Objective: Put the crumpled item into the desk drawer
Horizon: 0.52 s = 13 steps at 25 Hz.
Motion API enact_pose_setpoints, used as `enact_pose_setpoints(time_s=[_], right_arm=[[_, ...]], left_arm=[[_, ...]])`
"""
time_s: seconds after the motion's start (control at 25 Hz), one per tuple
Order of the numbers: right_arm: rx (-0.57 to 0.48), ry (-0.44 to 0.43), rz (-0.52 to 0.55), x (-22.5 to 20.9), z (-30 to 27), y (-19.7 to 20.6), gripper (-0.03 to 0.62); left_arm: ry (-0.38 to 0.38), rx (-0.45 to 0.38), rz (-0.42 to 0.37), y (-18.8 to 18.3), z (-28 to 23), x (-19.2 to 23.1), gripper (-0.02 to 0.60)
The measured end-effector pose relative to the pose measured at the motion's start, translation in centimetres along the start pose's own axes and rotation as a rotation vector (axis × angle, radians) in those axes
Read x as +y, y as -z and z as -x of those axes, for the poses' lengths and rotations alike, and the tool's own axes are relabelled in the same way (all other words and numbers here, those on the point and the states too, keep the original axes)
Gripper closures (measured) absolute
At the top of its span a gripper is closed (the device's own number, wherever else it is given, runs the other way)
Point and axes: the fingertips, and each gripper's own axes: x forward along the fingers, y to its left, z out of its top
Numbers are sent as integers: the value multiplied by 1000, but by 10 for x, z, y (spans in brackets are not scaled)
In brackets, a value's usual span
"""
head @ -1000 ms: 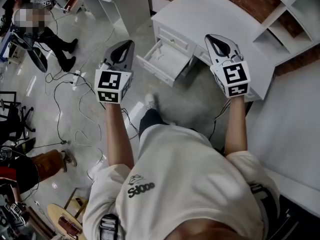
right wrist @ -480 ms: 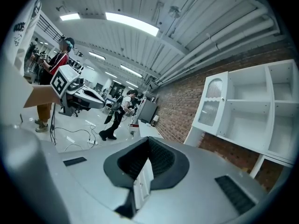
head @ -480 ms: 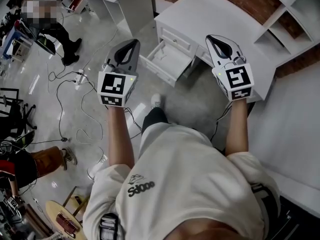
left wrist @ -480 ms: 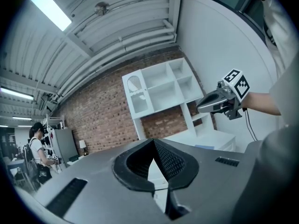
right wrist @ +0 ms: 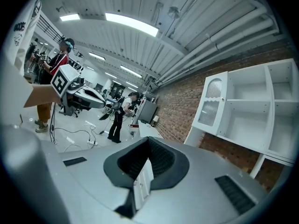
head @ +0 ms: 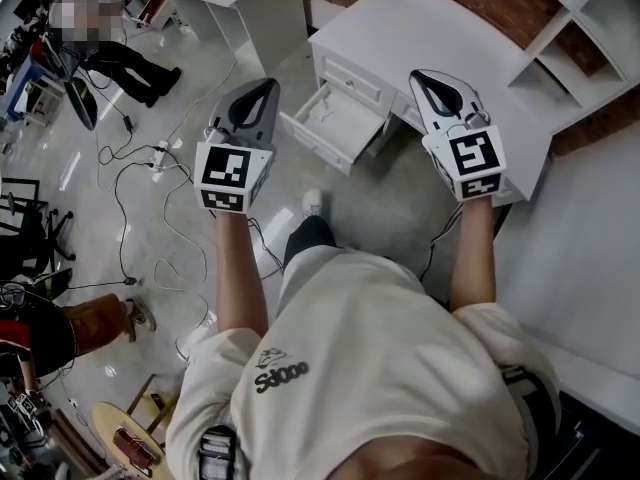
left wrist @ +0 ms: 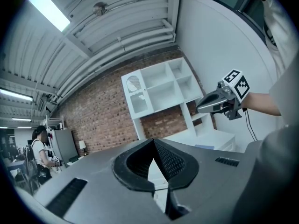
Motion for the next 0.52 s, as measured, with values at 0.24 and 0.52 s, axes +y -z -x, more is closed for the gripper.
enact_pose_setpoints(time_s=[0.24, 0.52], right_arm=[[10, 2, -5, -4, -7, 6, 588], [16, -9, -6, -7, -23, 9, 588]], left_arm=[[6, 11, 8, 8, -6, 2, 565], [12, 14, 13, 11, -17, 11, 565]])
